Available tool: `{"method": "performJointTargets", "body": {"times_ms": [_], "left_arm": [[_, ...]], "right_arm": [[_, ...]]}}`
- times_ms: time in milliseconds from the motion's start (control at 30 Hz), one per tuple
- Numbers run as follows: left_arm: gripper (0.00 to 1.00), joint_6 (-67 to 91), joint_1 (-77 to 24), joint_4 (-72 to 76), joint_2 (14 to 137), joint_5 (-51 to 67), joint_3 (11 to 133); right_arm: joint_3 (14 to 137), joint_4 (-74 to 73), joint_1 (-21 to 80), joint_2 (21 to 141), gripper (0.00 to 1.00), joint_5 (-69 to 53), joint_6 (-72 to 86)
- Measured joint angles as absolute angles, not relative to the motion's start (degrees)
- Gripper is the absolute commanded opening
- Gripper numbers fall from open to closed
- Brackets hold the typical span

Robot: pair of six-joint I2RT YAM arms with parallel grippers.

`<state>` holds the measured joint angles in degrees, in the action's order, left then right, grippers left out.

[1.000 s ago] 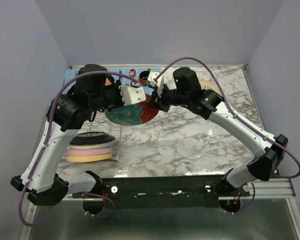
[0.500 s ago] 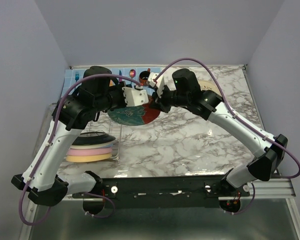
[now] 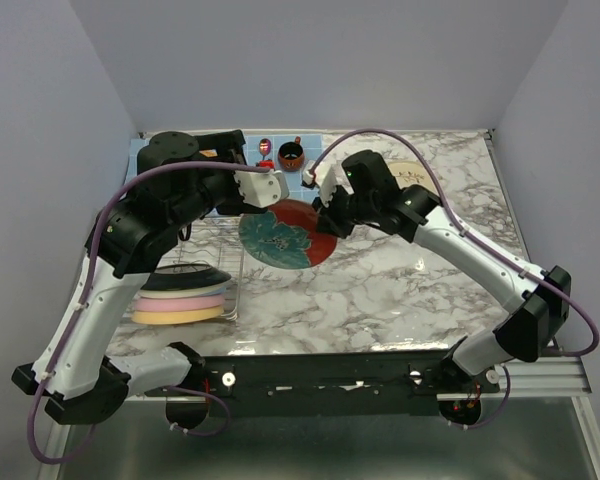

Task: Unload the plates from the dish rack
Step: Place the plate at the center of the board.

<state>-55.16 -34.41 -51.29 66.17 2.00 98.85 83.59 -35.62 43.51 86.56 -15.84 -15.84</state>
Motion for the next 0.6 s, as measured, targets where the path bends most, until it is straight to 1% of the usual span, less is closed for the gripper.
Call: {"method": "performJointTargets", "body": {"times_ms": [100,167,300,333,367,600], "left_arm": [[0.99,-55.48,-34.41,-49.78,65.21,0.93,97.65],[0.99,-55.55,-34.41,-48.75,63.99,0.4,95.31],[0.99,-55.9,-34.41,-48.14,62.3,-0.4,90.45],[0.99,-55.92,-34.41,-48.12,62.28,-0.51,90.0],[0.99,-56.07,-34.41,-48.03,62.28,-0.73,88.92],[0.99,-56.4,-34.41,-48.03,62.5,-1.1,86.87]], "right_arm": [[83.29,-36.64,41.08,86.54,0.0,-17.21,-14.63],[82.59,-36.62,37.19,86.46,0.0,-19.09,-13.47],[79.02,-36.71,26.94,85.82,0.0,-22.48,-10.81],[78.61,-36.95,25.67,85.82,0.01,-22.87,-10.5],[77.28,-37.41,22.13,85.82,0.0,-23.51,-10.02],[71.57,-41.71,5.23,85.89,0.0,-31.07,-11.27]]}}
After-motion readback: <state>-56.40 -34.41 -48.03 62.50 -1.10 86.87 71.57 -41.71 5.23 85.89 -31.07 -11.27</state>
